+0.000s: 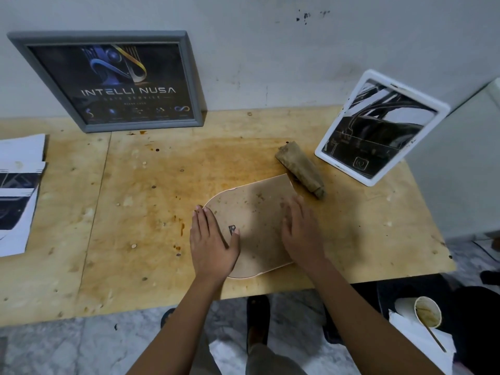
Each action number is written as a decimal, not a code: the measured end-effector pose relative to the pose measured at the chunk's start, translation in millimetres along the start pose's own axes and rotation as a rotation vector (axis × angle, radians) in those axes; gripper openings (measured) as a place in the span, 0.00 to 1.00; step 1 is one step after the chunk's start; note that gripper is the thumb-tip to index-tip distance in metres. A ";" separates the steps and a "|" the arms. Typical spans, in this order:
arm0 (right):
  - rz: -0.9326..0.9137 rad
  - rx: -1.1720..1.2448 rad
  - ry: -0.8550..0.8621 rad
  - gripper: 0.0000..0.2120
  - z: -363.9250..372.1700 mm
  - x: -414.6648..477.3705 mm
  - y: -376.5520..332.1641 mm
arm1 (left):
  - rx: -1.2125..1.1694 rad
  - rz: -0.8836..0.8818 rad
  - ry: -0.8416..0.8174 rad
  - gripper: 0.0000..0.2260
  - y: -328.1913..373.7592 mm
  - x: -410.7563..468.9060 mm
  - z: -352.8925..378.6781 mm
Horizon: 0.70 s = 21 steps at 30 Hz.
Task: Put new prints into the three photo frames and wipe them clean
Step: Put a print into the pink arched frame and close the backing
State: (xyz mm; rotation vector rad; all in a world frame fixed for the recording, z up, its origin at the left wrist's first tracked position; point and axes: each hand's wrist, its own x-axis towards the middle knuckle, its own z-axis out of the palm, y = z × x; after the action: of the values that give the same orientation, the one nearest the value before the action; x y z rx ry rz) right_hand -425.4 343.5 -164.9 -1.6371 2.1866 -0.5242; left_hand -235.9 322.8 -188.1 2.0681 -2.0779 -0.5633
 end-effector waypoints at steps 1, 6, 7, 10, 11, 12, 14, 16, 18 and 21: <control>-0.079 -0.023 -0.068 0.25 1.3 11.6 -5.6 | 0.016 -0.004 0.007 0.39 -0.2 0.3 1.9; -0.114 -0.299 -0.190 0.28 24.4 34.1 -10.4 | 0.057 0.004 0.031 0.36 0.1 -0.1 7.1; -0.110 -0.305 -0.172 0.28 27.3 32.5 -9.4 | 0.067 0.006 0.038 0.36 0.4 -0.2 7.8; -0.118 -0.299 -0.146 0.31 30.2 34.6 -7.5 | 0.089 0.007 0.061 0.35 1.8 0.1 8.9; -0.115 -0.278 -0.149 0.31 29.6 36.9 -8.0 | 0.091 0.008 0.064 0.34 2.2 0.6 9.1; -0.111 -0.258 -0.149 0.31 28.9 38.7 -8.5 | 0.093 0.008 0.066 0.34 2.1 1.0 9.1; -0.112 -0.275 -0.151 0.31 29.6 39.3 -8.6 | 0.096 0.007 0.071 0.34 2.2 0.8 9.6; -0.121 -0.322 -0.152 0.33 32.6 37.7 -8.1 | 0.100 0.011 0.074 0.34 2.0 0.3 10.1; -0.130 -0.331 -0.164 0.34 34.4 37.5 -7.4 | 0.102 0.013 0.079 0.34 1.3 0.2 10.6; -0.135 -0.301 -0.194 0.34 32.7 38.5 -6.3 | 0.099 0.016 0.082 0.33 0.9 0.1 11.5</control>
State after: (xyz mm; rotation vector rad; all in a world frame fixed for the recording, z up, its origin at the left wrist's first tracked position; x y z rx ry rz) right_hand -414.3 302.2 -192.6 -1.9090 2.0988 -0.0642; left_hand -240.9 324.4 -198.3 2.0873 -2.1140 -0.3727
